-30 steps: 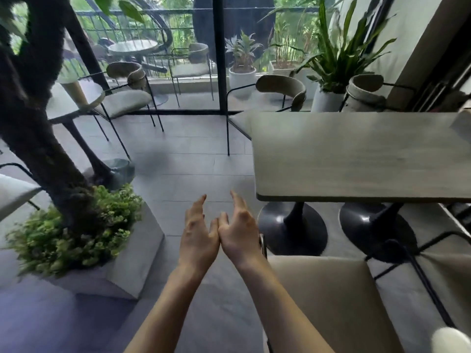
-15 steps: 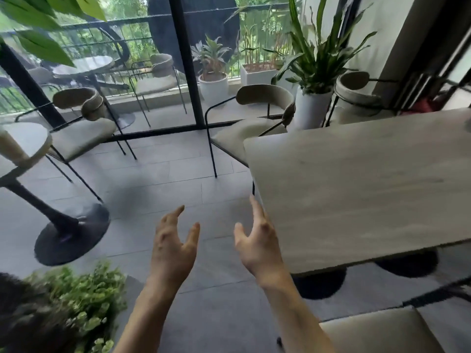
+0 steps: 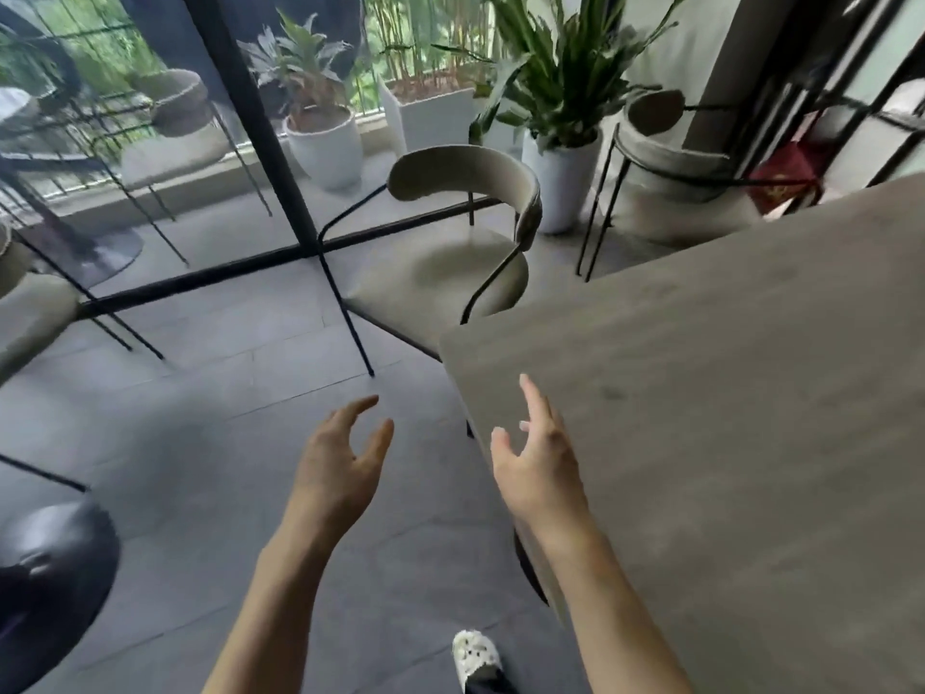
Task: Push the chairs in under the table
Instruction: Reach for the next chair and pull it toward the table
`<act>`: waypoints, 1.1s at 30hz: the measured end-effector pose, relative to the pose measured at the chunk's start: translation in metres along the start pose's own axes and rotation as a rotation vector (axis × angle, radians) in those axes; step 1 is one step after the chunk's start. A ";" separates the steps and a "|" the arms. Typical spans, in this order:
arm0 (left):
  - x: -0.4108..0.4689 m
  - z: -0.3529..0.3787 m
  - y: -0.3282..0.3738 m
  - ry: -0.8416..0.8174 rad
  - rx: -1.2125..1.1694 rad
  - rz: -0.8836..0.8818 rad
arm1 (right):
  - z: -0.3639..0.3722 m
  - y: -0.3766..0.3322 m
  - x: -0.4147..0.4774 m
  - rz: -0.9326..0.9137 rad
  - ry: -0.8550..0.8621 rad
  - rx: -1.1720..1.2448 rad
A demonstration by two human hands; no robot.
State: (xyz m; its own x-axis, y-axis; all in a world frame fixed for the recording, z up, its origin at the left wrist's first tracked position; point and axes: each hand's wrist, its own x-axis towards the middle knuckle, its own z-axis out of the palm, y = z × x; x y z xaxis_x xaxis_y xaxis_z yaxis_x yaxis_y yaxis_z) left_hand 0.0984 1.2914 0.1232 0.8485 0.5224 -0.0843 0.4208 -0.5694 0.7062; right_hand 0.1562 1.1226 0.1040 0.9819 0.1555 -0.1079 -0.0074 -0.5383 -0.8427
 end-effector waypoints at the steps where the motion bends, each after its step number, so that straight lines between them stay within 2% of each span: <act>1: 0.023 -0.007 0.000 -0.018 0.004 0.002 | 0.008 -0.011 0.022 0.001 0.002 0.021; 10: 0.226 -0.087 -0.036 0.017 0.041 0.012 | 0.133 -0.119 0.203 -0.054 -0.100 0.097; 15: 0.347 -0.128 -0.073 -0.016 0.039 0.010 | 0.216 -0.181 0.294 -0.009 -0.087 0.142; 21: 0.493 -0.167 -0.094 -0.061 0.080 0.075 | 0.282 -0.243 0.400 0.020 -0.019 0.167; 25: 0.586 -0.176 -0.082 -0.115 0.048 0.124 | 0.308 -0.271 0.471 0.064 0.035 0.177; 29: 0.682 -0.177 -0.055 -0.171 0.014 0.253 | 0.323 -0.291 0.549 0.170 0.115 0.227; 33: 0.777 -0.175 -0.017 -0.289 0.013 0.351 | 0.330 -0.312 0.632 0.259 0.239 0.274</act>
State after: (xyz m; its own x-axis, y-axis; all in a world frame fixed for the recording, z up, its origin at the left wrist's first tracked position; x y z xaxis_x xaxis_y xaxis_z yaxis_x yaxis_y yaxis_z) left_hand 0.6946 1.8180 0.1683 0.9945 0.0990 -0.0354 0.0942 -0.6895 0.7182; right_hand 0.7163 1.6619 0.1249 0.9568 -0.1693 -0.2363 -0.2775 -0.2896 -0.9160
